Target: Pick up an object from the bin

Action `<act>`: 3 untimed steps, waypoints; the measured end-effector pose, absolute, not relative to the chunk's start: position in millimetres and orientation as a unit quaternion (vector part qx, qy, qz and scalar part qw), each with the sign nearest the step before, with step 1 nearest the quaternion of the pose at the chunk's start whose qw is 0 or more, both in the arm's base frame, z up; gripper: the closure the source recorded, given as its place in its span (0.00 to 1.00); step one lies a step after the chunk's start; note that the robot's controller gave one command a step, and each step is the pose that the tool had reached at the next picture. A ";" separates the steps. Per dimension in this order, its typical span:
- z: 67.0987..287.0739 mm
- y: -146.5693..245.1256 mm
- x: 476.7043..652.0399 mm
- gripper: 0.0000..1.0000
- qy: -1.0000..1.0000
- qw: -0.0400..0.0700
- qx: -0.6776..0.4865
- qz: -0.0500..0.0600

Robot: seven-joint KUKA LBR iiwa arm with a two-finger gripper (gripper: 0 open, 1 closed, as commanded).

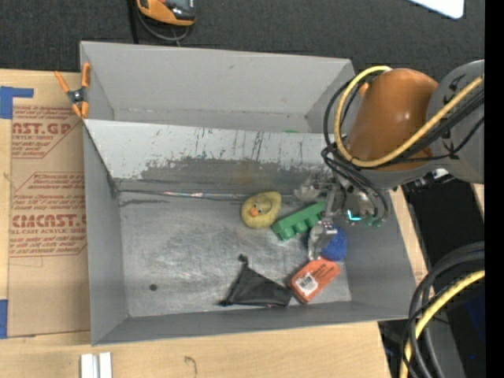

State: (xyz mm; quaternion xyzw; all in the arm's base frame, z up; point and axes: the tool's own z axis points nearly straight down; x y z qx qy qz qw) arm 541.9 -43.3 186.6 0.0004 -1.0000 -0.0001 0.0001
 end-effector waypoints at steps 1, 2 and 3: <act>187.3 -43.3 542.4 0.00 -1.000 -0.001 0.000 0.000; 183.3 -43.7 545.9 0.00 -1.000 -0.003 0.001 0.000; 122.2 -46.7 569.0 0.00 -1.000 -0.004 0.011 0.000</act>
Offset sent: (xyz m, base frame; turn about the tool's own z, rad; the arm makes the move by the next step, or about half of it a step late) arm 0.0429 -0.0065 -0.1166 -0.0357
